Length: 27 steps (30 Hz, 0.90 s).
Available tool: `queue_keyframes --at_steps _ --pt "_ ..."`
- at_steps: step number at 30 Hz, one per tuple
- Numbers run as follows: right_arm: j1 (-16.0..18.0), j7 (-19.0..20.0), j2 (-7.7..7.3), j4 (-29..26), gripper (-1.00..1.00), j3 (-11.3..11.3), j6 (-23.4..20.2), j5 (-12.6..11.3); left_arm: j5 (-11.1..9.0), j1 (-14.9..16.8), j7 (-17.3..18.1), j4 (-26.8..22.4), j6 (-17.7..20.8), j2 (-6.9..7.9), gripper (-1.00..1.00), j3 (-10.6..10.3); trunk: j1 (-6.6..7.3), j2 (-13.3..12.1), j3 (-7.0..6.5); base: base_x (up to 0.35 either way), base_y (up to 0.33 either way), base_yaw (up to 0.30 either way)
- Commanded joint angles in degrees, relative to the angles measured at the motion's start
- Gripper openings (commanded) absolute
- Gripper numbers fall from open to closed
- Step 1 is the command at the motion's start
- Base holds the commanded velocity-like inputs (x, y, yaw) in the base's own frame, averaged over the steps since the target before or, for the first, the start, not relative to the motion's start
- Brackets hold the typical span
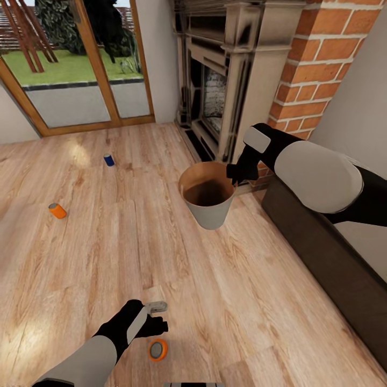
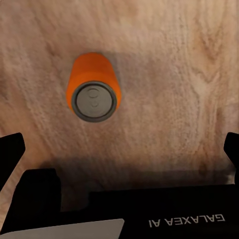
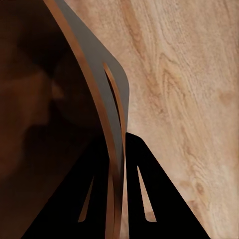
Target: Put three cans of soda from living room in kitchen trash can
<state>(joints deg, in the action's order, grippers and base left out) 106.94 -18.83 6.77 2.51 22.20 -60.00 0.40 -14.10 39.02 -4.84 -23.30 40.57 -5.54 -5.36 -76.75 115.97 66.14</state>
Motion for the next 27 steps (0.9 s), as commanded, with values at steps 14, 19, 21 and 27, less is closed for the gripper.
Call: queue_keyframes --at_steps 14,19,21,27 --pt "0.03 0.28 0.08 -0.04 -1.0 0.8 0.0 -1.1 0.01 0.0 0.0 0.01 -1.08 0.0 1.0 0.1 -1.53 2.81 1.7 0.0 0.0 0.067" --pt "0.03 0.28 0.01 -0.03 -1.0 0.82 0.0 -1.1 -0.01 0.0 0.0 0.01 -1.4 0.0 1.0 0.09 -1.97 3.61 2.22 0.0 0.0 0.069" --pt "0.03 0.28 0.01 -0.04 -1.0 0.79 0.0 -1.1 -0.02 0.0 -0.02 0.01 -1.43 0.0 1.0 0.09 -2.19 4.01 2.47 0.0 0.0 0.07" --pt "0.03 0.28 0.03 -0.04 -1.0 0.75 0.0 -1.1 0.03 0.0 -0.01 0.01 -1.51 0.0 1.0 0.09 -2.19 4.01 2.66 0.0 0.0 0.07"
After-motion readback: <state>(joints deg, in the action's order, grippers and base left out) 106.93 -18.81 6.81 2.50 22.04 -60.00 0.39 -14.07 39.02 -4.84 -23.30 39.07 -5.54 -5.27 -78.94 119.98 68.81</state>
